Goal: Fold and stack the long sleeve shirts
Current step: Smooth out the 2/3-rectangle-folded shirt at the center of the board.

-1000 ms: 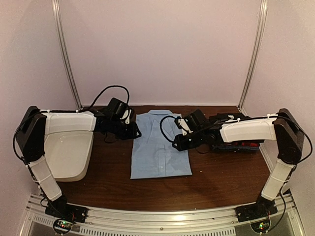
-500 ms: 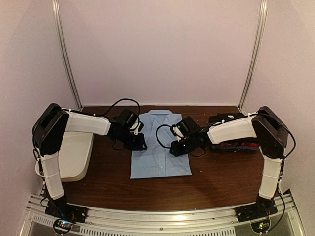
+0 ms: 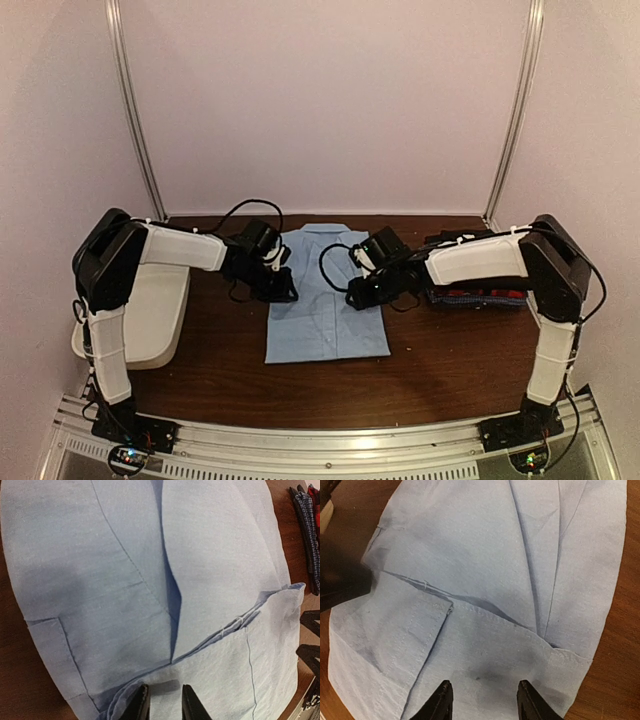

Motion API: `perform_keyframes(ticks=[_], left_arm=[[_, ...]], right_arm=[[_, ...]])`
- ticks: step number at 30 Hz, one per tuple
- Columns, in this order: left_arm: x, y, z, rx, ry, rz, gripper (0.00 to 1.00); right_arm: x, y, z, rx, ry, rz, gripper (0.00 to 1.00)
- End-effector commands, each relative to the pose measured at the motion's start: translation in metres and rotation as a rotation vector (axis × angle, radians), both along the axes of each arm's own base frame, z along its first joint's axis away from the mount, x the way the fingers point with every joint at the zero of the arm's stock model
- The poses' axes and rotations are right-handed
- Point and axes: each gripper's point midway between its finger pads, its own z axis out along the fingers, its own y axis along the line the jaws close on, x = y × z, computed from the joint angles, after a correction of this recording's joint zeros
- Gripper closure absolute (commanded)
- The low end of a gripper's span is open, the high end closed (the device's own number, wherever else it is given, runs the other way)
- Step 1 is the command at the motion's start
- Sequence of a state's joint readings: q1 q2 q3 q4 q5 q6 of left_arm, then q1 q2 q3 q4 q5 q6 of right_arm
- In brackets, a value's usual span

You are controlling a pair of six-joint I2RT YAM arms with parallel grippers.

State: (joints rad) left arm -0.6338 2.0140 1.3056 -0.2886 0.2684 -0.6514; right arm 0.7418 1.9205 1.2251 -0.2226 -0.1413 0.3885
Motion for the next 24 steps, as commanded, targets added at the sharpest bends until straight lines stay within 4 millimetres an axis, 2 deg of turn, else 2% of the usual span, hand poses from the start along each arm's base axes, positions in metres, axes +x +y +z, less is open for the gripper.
perform_keyframes(ticks=[1, 5, 8, 16, 20, 24], left_arm=[[0.015, -0.002, 0.032, -0.029, -0.08, 0.003, 0.76], [0.019, 0.006, 0.036, -0.025, -0.088, 0.017, 0.76], [0.021, 0.012, 0.036, -0.012, -0.094, 0.024, 0.76], [0.023, 0.029, 0.017, 0.03, -0.072, 0.041, 0.76], [0.026, 0.031, 0.008, 0.043, -0.064, 0.042, 0.77], [0.029, 0.033, -0.001, 0.053, -0.051, 0.042, 0.77]], right_arm=[[0.011, 0.002, 0.047, 0.035, -0.089, -0.017, 0.54], [0.015, -0.003, 0.038, 0.005, -0.085, -0.026, 0.54], [0.019, -0.006, 0.027, -0.008, -0.073, -0.033, 0.58], [0.04, -0.023, 0.0, -0.034, -0.042, -0.083, 0.64], [0.043, -0.025, -0.017, -0.046, -0.013, -0.09, 0.65], [0.043, -0.027, -0.02, -0.046, -0.001, -0.092, 0.66]])
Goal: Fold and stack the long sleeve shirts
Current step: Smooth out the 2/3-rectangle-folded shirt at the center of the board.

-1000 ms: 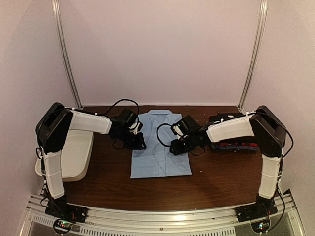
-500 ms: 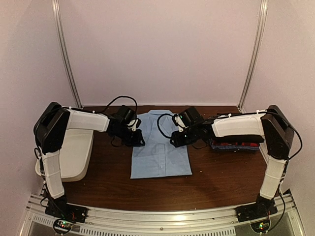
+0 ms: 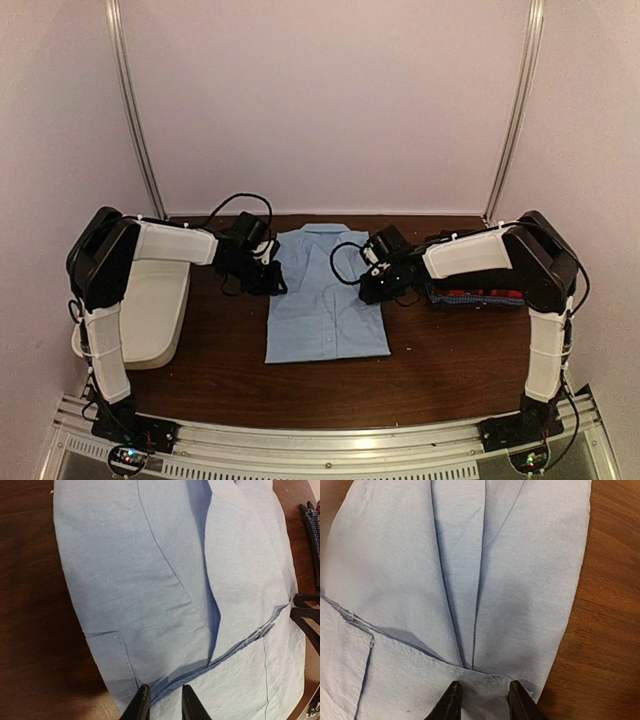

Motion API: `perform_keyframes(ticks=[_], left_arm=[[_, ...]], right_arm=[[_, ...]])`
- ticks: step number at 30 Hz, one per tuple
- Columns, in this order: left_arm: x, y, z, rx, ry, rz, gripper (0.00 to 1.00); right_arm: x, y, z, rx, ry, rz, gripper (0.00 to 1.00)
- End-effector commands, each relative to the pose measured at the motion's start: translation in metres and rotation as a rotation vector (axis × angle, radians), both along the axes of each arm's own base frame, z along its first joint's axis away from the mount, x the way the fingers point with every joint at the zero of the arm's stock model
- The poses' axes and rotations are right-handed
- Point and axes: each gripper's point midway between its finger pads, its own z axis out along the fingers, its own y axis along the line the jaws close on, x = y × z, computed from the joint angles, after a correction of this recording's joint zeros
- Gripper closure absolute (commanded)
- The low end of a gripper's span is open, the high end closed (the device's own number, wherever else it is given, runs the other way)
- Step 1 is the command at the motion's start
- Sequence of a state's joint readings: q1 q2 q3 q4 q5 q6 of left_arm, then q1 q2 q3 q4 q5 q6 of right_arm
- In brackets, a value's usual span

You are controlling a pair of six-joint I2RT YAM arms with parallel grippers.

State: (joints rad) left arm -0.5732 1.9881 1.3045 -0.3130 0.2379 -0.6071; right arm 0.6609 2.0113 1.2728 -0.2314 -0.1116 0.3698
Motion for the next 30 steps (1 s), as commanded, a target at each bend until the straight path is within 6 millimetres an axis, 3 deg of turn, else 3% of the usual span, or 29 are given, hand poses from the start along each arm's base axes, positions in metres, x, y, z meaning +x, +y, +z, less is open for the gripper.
perform_keyframes(ticks=[1, 11, 19, 24, 30], left_arm=[[0.01, 0.005, -0.01, 0.021, -0.012, -0.002, 0.77], [0.019, 0.001, 0.001, 0.024, -0.047, -0.018, 0.76], [0.027, 0.0, 0.041, 0.014, -0.123, -0.026, 0.71], [0.007, 0.002, 0.063, -0.047, -0.113, -0.034, 0.7], [-0.038, 0.011, 0.07, -0.112, -0.057, -0.048, 0.7]], right_arm=[[0.008, 0.003, 0.007, 0.014, -0.018, -0.009, 0.66], [0.002, 0.0, 0.04, 0.047, -0.051, -0.007, 0.63], [-0.014, -0.004, 0.07, 0.106, -0.069, 0.009, 0.61], [-0.04, -0.011, 0.076, 0.174, -0.035, 0.015, 0.6], [-0.082, -0.014, 0.074, 0.246, 0.018, 0.037, 0.61]])
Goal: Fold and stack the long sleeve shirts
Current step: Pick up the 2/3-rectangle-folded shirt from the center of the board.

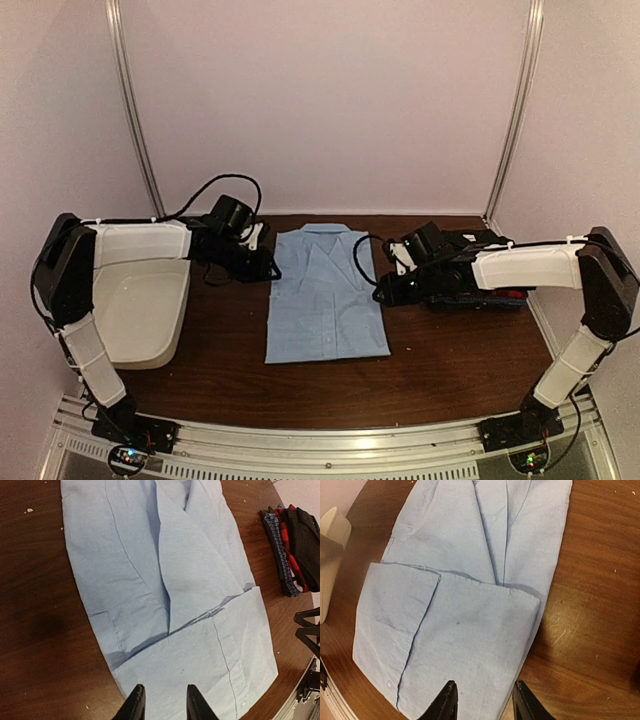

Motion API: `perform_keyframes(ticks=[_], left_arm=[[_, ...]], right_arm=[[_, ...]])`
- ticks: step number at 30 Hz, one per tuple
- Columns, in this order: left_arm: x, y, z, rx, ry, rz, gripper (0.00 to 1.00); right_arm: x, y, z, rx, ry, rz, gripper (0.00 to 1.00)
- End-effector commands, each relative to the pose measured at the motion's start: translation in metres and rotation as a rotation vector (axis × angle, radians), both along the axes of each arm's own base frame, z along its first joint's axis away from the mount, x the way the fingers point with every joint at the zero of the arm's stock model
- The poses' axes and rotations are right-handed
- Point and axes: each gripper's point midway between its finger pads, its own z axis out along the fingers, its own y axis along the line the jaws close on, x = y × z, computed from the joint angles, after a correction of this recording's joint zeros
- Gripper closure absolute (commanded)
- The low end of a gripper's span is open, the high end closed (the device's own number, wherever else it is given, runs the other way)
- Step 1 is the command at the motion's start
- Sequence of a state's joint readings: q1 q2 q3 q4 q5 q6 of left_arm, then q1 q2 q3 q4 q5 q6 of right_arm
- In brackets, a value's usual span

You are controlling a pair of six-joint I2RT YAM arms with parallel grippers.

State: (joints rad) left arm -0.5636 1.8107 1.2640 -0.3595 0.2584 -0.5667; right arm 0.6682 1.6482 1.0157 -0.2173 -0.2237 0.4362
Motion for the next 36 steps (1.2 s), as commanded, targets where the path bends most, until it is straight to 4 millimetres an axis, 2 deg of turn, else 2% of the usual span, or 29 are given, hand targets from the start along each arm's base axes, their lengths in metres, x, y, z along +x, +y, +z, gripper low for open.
perform_keyframes(ticks=[1, 8, 16, 21, 26, 31, 36], left_arm=[[-0.036, 0.003, 0.008, -0.066, 0.044, -0.025, 0.7], [-0.105, 0.009, -0.017, -0.085, 0.156, -0.062, 0.69], [-0.158, 0.005, -0.043, -0.115, 0.263, -0.102, 0.69], [-0.173, 0.009, -0.056, -0.099, 0.304, -0.095, 0.69], [-0.178, 0.015, -0.065, -0.08, 0.325, -0.078, 0.7], [-0.184, 0.021, -0.071, -0.064, 0.35, -0.064, 0.7], [-0.189, 0.027, -0.072, -0.054, 0.359, -0.054, 0.7]], right_arm=[[-0.03, 0.003, 0.004, 0.072, 0.04, 0.019, 0.61], [-0.078, -0.004, -0.019, 0.094, 0.126, 0.039, 0.62], [-0.114, -0.002, -0.038, 0.105, 0.207, 0.063, 0.69], [-0.122, -0.008, -0.053, 0.078, 0.237, 0.051, 0.7], [-0.126, -0.013, -0.067, 0.049, 0.264, 0.036, 0.71], [-0.128, -0.016, -0.068, 0.04, 0.269, 0.032, 0.71], [-0.126, -0.017, -0.054, 0.063, 0.238, 0.027, 0.7]])
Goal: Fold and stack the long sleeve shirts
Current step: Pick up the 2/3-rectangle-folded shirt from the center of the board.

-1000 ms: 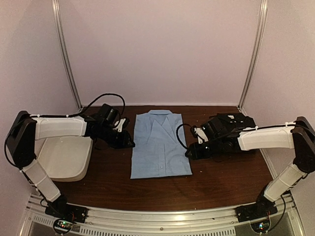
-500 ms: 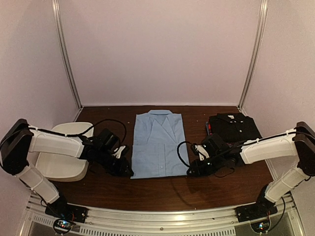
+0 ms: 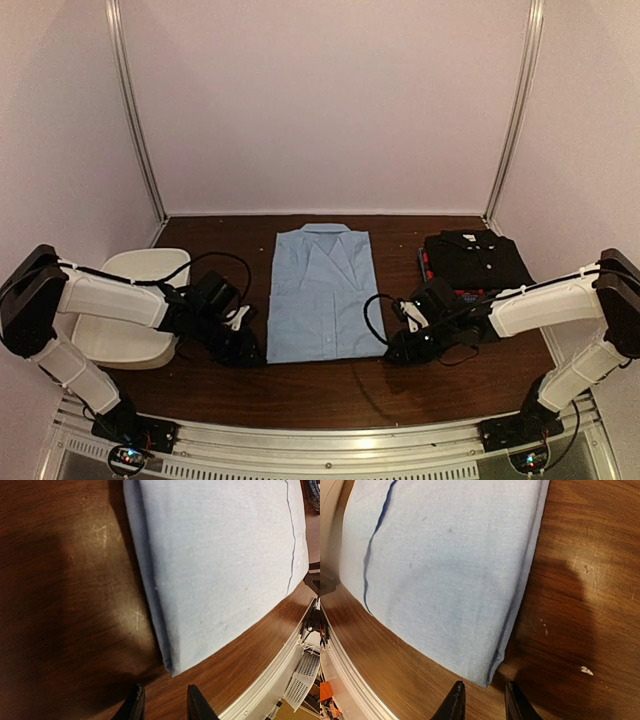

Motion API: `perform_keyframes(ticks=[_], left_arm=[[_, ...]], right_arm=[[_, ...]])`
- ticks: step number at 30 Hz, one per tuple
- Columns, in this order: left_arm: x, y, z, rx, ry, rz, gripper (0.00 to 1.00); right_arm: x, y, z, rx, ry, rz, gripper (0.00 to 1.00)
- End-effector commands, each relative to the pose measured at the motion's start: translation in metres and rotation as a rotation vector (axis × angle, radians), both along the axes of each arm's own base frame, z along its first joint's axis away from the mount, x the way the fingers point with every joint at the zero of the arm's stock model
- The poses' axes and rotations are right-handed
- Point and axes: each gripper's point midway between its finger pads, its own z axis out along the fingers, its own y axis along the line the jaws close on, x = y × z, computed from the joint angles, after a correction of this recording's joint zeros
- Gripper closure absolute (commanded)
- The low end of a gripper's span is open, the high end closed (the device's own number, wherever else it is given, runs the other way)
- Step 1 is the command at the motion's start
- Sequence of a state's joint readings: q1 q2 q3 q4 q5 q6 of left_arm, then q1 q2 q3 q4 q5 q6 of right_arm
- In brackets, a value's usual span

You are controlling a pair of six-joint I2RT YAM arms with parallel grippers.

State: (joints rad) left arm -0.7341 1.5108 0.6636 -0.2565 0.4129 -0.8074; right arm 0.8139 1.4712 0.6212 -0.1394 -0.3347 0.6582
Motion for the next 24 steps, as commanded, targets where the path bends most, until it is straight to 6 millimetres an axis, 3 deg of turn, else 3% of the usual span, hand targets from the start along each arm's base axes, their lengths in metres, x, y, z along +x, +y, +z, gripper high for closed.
perform_keyframes(ticks=[1, 10, 17, 24], left_arm=[[-0.002, 0.001, 0.006, -0.019, -0.013, 0.012, 0.69], [0.006, -0.008, 0.009, -0.053, -0.026, 0.036, 0.68], [0.011, -0.008, 0.002, -0.038, -0.023, 0.056, 0.68], [0.01, -0.008, -0.004, -0.026, -0.014, 0.054, 0.68]], right_arm=[[0.002, -0.001, 0.015, 0.022, -0.044, -0.017, 0.69], [0.012, 0.006, 0.027, 0.073, -0.072, -0.051, 0.62], [0.018, 0.003, 0.02, 0.09, -0.065, -0.097, 0.61], [0.011, 0.0, 0.002, 0.085, -0.02, -0.111, 0.63]])
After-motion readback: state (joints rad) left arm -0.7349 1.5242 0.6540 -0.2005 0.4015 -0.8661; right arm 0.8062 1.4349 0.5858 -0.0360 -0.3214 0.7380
